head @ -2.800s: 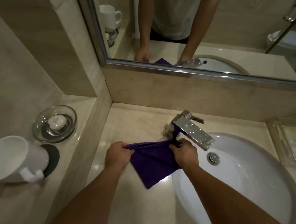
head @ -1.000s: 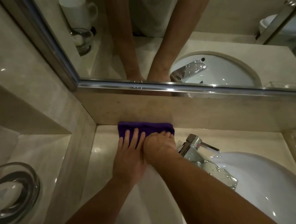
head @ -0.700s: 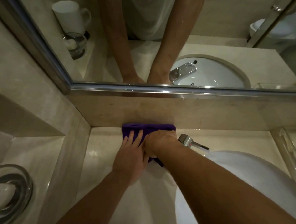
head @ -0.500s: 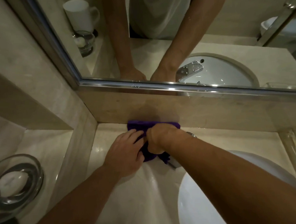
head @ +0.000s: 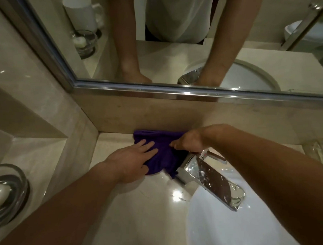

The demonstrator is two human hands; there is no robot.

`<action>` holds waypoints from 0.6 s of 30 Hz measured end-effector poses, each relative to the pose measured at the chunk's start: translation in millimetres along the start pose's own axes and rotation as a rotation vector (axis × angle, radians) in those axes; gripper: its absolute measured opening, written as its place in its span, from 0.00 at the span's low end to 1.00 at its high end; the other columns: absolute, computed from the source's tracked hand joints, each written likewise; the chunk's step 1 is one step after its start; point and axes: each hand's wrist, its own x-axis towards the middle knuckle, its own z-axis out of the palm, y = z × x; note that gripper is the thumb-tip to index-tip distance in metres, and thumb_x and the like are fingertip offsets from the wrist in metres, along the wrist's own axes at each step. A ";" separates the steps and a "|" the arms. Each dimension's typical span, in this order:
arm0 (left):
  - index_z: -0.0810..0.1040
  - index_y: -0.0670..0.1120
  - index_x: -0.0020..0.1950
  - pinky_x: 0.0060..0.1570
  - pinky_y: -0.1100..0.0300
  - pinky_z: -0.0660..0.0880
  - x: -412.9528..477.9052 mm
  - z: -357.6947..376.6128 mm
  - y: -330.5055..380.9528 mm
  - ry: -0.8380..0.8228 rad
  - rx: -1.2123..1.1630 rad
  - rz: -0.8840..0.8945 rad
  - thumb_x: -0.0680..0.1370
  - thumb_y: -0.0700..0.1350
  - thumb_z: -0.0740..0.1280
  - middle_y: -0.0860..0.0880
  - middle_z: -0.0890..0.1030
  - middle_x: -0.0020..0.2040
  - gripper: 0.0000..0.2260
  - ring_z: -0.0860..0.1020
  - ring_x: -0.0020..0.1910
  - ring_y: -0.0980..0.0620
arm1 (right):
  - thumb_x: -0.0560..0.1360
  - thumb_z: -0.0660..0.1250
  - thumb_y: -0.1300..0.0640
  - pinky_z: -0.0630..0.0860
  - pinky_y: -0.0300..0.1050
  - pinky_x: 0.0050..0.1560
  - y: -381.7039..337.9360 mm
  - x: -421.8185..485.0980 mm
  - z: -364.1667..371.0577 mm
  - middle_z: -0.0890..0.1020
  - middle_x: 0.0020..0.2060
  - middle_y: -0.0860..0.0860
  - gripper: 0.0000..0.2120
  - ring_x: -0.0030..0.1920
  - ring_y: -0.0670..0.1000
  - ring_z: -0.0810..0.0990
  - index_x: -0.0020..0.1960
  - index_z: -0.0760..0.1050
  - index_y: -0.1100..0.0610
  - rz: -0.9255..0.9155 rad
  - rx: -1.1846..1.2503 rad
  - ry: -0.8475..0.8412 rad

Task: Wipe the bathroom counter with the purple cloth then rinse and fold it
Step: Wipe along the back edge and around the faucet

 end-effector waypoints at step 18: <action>0.49 0.54 0.81 0.72 0.57 0.61 27.1 -29.3 27.1 -0.029 0.292 0.120 0.78 0.44 0.62 0.53 0.50 0.81 0.34 0.58 0.76 0.51 | 0.84 0.46 0.40 0.63 0.41 0.66 74.4 -7.5 2.6 0.76 0.58 0.46 0.24 0.60 0.48 0.73 0.67 0.77 0.43 -0.117 0.234 0.149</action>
